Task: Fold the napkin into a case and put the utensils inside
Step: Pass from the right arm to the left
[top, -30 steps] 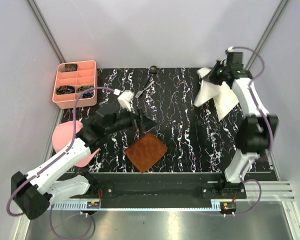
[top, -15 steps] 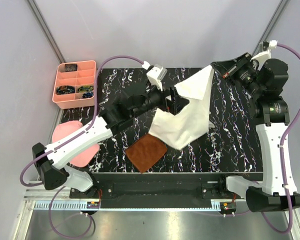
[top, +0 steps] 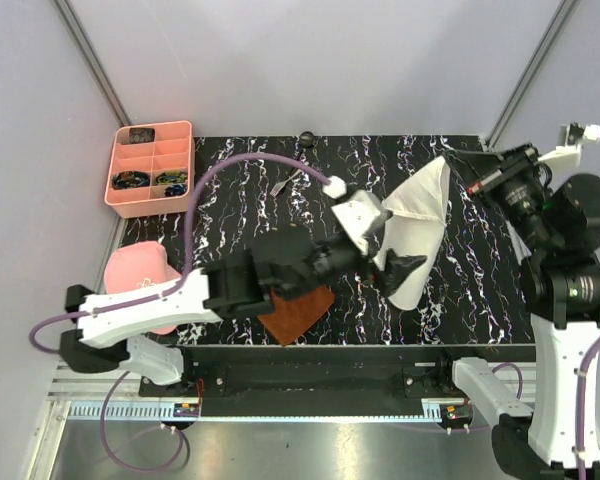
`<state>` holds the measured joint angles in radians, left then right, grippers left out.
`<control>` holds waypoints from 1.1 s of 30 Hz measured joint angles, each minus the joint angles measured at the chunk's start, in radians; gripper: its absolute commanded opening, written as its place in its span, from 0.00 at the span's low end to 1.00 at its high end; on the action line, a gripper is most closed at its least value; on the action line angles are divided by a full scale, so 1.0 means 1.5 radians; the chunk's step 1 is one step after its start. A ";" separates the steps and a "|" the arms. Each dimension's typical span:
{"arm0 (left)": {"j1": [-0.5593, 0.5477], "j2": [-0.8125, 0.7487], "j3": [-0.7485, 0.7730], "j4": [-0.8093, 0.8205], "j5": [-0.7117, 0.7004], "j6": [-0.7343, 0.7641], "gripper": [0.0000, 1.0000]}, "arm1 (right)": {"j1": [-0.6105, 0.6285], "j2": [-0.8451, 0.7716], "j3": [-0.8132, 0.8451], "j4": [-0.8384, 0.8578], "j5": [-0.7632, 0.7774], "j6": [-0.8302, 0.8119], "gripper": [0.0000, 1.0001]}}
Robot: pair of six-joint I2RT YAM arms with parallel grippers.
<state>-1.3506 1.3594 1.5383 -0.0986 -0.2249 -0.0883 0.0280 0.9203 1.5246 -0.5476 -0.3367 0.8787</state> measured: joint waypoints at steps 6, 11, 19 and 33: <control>-0.030 0.118 0.053 0.042 -0.170 0.107 0.99 | 0.000 -0.059 -0.053 -0.031 0.039 0.055 0.00; -0.029 0.201 0.067 0.062 -0.251 0.142 0.99 | 0.000 -0.077 -0.075 -0.068 0.063 0.084 0.00; -0.036 0.236 0.112 0.088 -0.265 0.144 0.99 | 0.000 -0.103 -0.081 -0.098 0.078 0.091 0.00; -0.037 0.296 0.156 0.121 -0.320 0.135 0.00 | 0.000 -0.133 -0.111 -0.114 0.085 0.081 0.00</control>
<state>-1.4063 1.8027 1.7729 0.0826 -0.7055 0.1143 0.0280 0.7208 1.3582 -0.7189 -0.2085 1.0008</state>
